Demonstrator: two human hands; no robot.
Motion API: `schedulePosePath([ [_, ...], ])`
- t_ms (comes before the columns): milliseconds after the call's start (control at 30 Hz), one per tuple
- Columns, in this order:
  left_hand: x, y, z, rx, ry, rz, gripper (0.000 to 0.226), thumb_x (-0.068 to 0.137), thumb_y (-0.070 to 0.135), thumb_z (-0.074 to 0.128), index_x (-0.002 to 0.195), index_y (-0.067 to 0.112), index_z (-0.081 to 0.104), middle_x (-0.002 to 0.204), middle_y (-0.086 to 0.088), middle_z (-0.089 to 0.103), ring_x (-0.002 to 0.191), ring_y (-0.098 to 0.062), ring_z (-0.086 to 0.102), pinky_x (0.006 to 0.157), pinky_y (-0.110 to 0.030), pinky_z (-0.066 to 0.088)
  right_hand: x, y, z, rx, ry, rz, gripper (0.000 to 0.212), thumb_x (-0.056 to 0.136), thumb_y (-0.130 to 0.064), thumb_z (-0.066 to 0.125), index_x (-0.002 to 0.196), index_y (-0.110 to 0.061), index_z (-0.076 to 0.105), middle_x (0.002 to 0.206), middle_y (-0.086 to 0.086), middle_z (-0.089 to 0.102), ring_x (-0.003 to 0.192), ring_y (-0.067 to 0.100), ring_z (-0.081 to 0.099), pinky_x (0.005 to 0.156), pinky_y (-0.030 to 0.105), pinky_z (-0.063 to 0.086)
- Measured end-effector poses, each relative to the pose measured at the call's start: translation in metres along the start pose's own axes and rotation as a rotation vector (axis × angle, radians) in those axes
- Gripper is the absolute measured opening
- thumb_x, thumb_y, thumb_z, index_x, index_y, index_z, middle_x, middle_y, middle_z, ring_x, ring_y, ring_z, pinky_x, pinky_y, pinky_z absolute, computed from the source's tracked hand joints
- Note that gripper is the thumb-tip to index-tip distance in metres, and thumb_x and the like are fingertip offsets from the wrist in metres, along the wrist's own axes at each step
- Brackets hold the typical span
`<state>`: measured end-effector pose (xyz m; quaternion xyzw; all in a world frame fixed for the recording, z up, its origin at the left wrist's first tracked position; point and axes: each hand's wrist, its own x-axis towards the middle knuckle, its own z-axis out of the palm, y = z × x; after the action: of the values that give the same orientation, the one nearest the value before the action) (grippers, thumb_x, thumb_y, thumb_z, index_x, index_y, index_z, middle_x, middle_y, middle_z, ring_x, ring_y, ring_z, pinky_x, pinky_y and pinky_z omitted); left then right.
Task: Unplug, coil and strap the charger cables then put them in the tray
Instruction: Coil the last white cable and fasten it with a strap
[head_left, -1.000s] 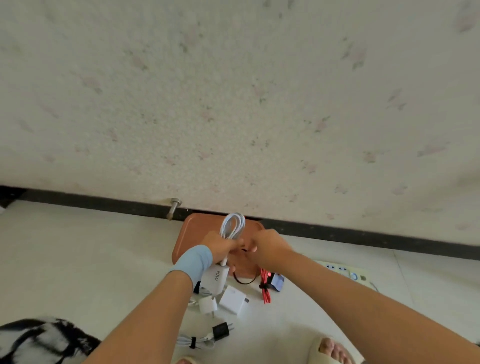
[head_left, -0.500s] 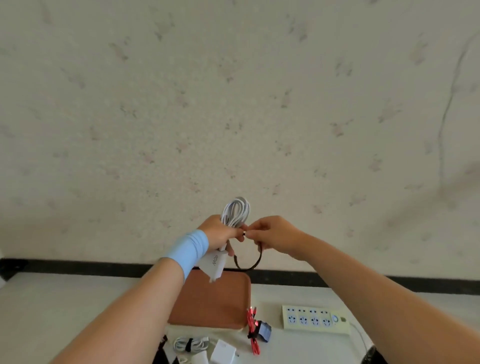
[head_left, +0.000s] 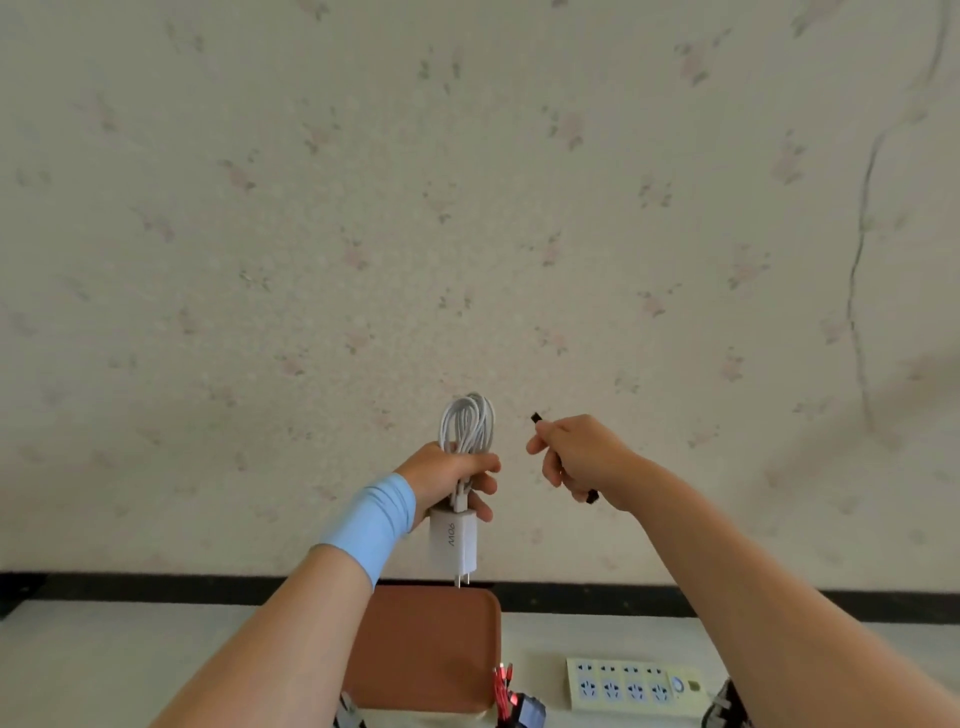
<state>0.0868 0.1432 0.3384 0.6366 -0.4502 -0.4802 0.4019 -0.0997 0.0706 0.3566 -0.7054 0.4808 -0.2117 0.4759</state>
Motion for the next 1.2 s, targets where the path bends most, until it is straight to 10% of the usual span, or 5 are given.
schedulePosePath([
  [233,-0.01,0.014,0.021,0.123,-0.165,-0.01,0.024,0.093,0.03,0.061,0.077,0.013,0.057,0.055,-0.002,0.057,0.072,-0.035,0.072,0.072,-0.031,0.053,0.002,-0.029,0.018,0.147,0.104,-0.116,0.05,0.098,-0.064,0.043,0.112,-0.016,0.051,0.089,-0.006,0.049,0.075,0.012,0.045,0.074,0.03,0.039],
  [433,-0.013,0.023,0.029,0.049,-0.349,0.038,0.025,0.096,0.024,0.054,0.073,0.013,0.056,0.052,-0.002,0.045,0.065,-0.034,0.069,0.079,-0.036,0.05,-0.007,-0.041,0.022,0.147,0.172,-0.255,0.02,0.084,-0.036,0.08,0.088,-0.02,0.067,0.076,-0.004,0.071,0.068,0.01,0.067,0.061,0.024,0.055],
  [733,-0.017,0.034,0.038,0.237,0.071,0.172,0.025,0.081,0.033,0.074,0.095,0.013,0.073,0.081,0.0,0.077,0.077,-0.016,0.073,0.075,-0.03,0.058,-0.01,-0.043,0.009,0.154,0.289,-0.202,0.013,0.086,-0.027,0.078,0.084,-0.016,0.069,0.07,-0.004,0.068,0.057,0.006,0.063,0.054,0.02,0.047],
  [867,-0.021,0.031,0.037,0.216,-0.087,0.195,0.026,0.092,0.03,0.063,0.11,0.012,0.065,0.095,-0.001,0.077,0.085,-0.016,0.075,0.086,-0.029,0.054,-0.01,-0.042,0.015,0.133,0.291,-0.216,0.013,0.086,-0.026,0.078,0.083,-0.017,0.069,0.073,-0.001,0.07,0.065,0.012,0.066,0.061,0.025,0.054],
  [1200,-0.013,0.026,0.02,-0.257,-0.085,0.096,0.015,0.097,0.017,0.059,0.106,0.006,0.057,0.068,-0.003,0.057,0.051,-0.017,0.052,0.101,-0.054,0.048,-0.009,-0.047,-0.001,0.254,0.269,-0.186,0.038,0.104,-0.013,0.026,0.114,-0.015,0.063,0.052,-0.006,0.04,0.041,0.01,0.032,0.045,0.027,0.03],
])
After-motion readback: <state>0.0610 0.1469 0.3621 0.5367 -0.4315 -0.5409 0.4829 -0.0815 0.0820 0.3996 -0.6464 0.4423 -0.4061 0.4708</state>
